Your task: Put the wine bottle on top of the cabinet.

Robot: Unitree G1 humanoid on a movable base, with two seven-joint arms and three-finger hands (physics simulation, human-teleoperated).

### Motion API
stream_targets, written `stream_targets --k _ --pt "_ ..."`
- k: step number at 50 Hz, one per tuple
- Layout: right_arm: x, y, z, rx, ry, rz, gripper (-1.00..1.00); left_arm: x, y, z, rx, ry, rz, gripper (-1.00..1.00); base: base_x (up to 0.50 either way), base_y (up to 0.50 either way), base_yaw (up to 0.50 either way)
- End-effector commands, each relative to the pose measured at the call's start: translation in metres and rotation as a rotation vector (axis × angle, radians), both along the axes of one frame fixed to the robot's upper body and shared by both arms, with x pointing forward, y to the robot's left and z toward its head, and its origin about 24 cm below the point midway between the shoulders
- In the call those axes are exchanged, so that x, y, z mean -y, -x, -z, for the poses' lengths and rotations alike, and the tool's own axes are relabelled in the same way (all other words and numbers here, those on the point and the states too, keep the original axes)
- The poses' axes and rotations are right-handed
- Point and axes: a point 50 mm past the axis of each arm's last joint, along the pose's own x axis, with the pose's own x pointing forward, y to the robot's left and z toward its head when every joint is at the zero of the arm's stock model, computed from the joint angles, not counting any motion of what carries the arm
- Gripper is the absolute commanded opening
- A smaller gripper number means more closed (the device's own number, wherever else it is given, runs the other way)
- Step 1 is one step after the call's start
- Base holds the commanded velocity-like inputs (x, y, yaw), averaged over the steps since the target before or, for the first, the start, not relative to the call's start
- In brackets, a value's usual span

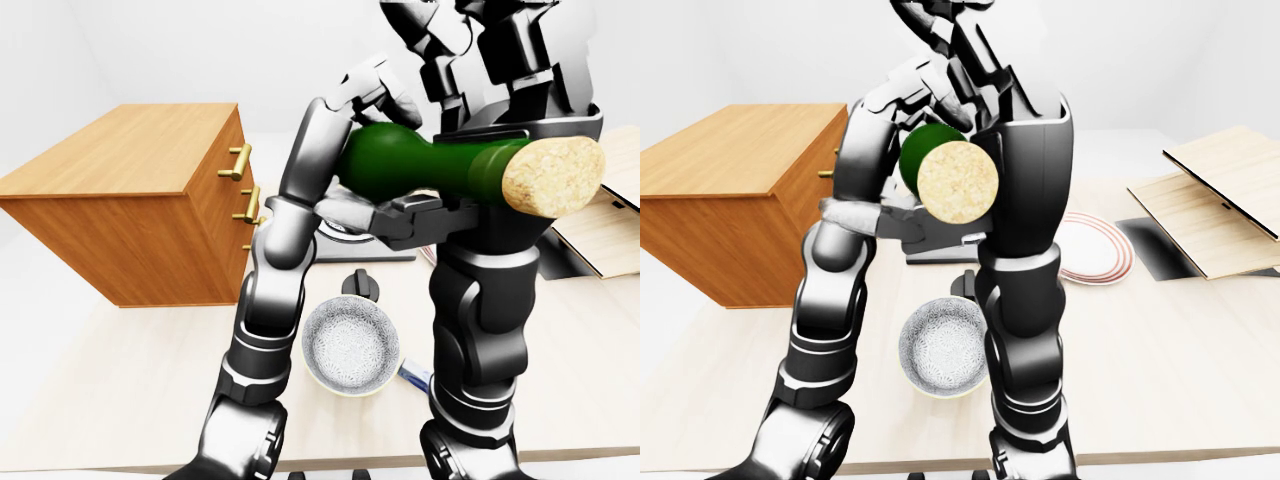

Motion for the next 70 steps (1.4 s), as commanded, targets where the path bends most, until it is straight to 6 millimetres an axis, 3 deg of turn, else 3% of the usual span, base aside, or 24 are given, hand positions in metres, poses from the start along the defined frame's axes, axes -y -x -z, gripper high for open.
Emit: stream_targets --k 1,11,16,25,43,58,70 --pt "0.001 0.011 0.007 0.006 0.012 0.014 1.0 0.0 0.006 -0.007 0.026 0.027 0.043 -0.93 0.0 0.0 0.0" --pt "0.013 0.02 0.034 -0.082 0.049 0.072 1.0 -0.013 0.003 -0.01 0.017 0.1 0.054 -0.93 0.0 0.0 0.0" --pt "0.015 0.02 0.043 -0.126 0.052 0.083 1.0 -0.023 0.017 -0.026 0.09 0.198 0.102 -0.93 0.0 0.0 0.0" --pt "0.016 0.011 0.061 -0.228 0.058 0.087 1.0 -0.064 0.046 -0.068 0.278 0.433 0.171 -0.92 0.0 0.0 0.0" --pt "0.018 0.003 0.082 -0.337 0.066 0.092 1.0 -0.135 0.074 -0.106 0.392 0.716 0.232 -0.92 0.0 0.0 0.0" --pt "0.022 0.002 0.088 -0.37 0.059 0.099 1.0 -0.191 0.051 -0.106 0.276 0.746 0.054 -0.92 0.0 0.0 0.0" --pt "0.023 0.001 0.094 -0.399 0.065 0.099 1.0 -0.227 0.013 -0.078 0.11 0.689 -0.161 -0.92 0.0 0.0 0.0"
